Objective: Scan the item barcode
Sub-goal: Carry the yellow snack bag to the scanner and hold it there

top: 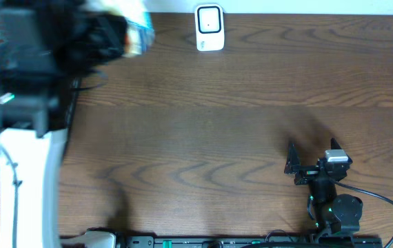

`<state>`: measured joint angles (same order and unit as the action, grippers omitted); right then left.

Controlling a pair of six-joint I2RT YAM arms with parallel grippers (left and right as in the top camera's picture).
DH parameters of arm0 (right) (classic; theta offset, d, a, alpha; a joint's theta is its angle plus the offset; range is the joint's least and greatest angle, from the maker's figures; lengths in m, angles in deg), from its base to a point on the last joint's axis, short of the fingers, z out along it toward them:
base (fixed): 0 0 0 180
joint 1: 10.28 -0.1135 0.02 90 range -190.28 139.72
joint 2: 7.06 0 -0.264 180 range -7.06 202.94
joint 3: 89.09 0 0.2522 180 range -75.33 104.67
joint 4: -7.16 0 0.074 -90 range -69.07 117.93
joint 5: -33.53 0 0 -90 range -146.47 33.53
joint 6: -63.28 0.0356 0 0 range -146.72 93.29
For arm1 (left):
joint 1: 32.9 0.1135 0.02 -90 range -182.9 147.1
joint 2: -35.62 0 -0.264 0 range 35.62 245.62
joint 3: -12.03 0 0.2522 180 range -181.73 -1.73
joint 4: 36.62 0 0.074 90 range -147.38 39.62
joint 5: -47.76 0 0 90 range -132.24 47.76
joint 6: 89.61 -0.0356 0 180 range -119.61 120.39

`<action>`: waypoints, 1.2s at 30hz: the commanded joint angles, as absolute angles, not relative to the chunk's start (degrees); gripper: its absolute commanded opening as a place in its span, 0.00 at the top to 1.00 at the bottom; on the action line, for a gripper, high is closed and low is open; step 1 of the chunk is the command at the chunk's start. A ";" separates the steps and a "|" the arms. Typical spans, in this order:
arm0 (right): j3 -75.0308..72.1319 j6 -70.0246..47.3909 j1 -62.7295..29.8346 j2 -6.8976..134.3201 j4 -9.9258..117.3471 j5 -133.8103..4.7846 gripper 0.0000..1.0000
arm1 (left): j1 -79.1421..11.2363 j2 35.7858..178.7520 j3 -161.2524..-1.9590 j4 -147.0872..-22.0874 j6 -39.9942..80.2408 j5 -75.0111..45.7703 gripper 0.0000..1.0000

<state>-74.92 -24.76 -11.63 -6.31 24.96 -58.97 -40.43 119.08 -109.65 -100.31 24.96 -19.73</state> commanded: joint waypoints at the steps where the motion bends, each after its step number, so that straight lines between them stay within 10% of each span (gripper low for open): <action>1: -74.97 -24.17 -11.34 -6.31 25.22 -58.34 0.01 | -49.59 125.66 -107.97 -100.49 22.91 -23.78 0.93; 18: -74.97 -24.17 -11.34 -6.31 25.22 -58.34 0.01 | -60.96 156.63 -107.97 -94.83 28.44 -24.08 0.92; 23: -74.97 -24.17 -11.34 -6.31 25.22 -58.34 0.01 | -60.96 157.16 -107.99 -95.07 28.75 -22.16 0.35; 36: -74.97 -24.17 -11.34 -6.31 25.22 -58.34 0.01 | -60.96 150.10 -108.14 -98.32 25.45 -20.19 0.33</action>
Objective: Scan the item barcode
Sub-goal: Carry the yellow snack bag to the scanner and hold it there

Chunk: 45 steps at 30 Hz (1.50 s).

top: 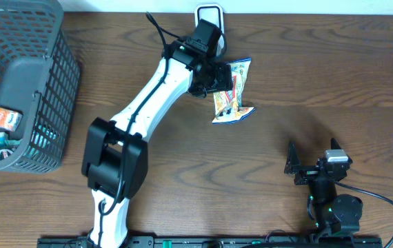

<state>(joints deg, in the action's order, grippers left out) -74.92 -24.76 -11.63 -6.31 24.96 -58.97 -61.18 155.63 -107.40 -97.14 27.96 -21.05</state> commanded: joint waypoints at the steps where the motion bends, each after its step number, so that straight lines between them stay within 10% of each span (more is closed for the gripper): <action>1: -74.97 -24.17 -11.34 -6.31 25.22 -58.34 0.01 | -60.96 148.20 -108.14 -99.07 24.57 -20.19 0.34; 38: -74.97 -24.17 -11.34 -6.31 25.22 -58.34 0.01 | -70.03 165.83 -108.07 -85.17 24.40 -32.26 0.33; 45: -74.97 -24.17 -11.34 -6.31 25.22 -58.34 0.01 | -71.03 165.70 -108.23 -85.41 24.42 -28.81 0.59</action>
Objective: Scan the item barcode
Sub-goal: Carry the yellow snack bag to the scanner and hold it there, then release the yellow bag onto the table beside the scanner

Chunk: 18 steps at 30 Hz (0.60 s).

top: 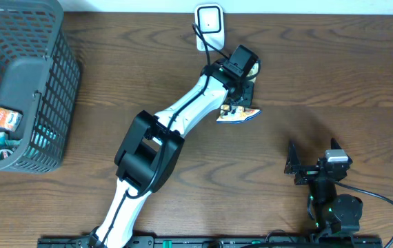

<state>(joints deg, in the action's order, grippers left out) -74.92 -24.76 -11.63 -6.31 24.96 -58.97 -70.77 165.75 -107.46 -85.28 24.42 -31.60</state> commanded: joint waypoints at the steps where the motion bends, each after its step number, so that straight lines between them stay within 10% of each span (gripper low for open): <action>1: -74.97 -24.17 -11.34 -6.31 25.22 -58.34 0.01 | -71.03 165.66 -108.40 -85.41 24.44 -27.14 0.62; 18: -74.97 -24.17 -11.34 -6.31 25.22 -58.34 0.01 | -65.90 147.06 -108.58 -85.45 24.42 -25.33 0.40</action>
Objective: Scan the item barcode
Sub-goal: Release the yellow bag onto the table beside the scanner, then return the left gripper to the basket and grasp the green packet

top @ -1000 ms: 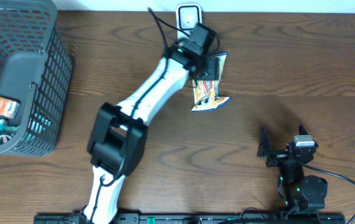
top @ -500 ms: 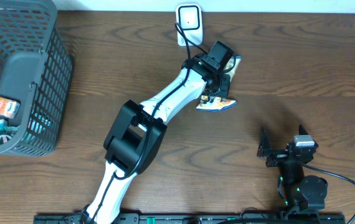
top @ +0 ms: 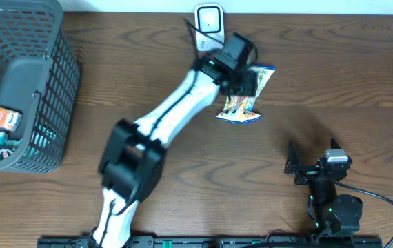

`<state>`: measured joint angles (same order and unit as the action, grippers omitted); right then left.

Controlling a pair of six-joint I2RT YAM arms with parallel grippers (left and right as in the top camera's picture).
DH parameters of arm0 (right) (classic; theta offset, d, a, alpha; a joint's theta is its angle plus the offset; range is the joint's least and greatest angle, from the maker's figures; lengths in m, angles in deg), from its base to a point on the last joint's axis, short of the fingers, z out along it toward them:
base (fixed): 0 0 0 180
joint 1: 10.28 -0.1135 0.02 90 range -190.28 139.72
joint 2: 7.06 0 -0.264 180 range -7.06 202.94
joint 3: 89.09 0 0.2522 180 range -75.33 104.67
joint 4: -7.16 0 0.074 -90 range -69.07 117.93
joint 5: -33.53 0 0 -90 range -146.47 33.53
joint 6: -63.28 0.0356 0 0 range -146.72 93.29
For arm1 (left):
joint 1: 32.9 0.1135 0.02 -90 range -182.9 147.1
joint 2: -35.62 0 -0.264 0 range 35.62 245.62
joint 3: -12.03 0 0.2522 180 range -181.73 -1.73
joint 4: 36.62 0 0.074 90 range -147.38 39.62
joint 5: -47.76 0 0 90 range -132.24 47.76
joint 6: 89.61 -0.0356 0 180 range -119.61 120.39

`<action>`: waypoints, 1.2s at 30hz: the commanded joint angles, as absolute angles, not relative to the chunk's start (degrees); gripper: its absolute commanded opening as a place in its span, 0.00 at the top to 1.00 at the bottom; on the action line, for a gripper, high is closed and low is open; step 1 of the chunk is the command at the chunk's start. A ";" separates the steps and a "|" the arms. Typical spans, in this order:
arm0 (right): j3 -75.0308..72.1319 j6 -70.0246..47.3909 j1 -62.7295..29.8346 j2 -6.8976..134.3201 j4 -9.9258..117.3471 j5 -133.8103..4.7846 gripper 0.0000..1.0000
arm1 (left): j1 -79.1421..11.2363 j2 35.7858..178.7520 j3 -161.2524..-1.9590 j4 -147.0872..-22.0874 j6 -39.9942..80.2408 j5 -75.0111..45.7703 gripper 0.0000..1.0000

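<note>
A yellow and blue snack packet (top: 247,95) hangs just right of and below the white barcode scanner (top: 209,26) at the table's back edge. My left gripper (top: 243,81) is shut on the packet's upper left part, its white arm reaching diagonally across the table. The packet's lower end (top: 239,115) looks close to the tabletop. My right gripper (top: 298,162) rests open at the front right, far from both.
A grey mesh basket (top: 41,103) stands at the far left with a few more packets (top: 2,131) inside. A black cable (top: 383,207) loops by the right arm's base at the front right.
My left gripper has shifted slightly left toward the scanner and turned the packet, so more of its printed face shows. The right arm has not moved.
First my left arm was up close at the top left over the basket, blurred, with a packet in it. Then it held the packet just below the scanner. Later the packet was further right and edge-on, and now it shows its face again.
</note>
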<state>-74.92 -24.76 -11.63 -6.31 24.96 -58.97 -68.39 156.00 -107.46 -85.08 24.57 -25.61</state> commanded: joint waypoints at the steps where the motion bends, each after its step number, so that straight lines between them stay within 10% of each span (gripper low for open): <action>1: -74.97 -24.17 -11.34 -6.31 25.22 -58.34 0.01 | -65.07 145.00 -108.58 -85.78 24.27 -25.33 0.40; 18: -74.97 -24.17 -11.34 -6.31 25.22 -58.34 0.01 | -31.32 116.70 -108.58 -106.04 15.46 -41.26 0.30; 36: -74.97 -24.17 -11.34 -6.31 25.22 -58.34 0.01 | -3.95 121.20 -108.56 -113.67 28.40 -45.44 0.26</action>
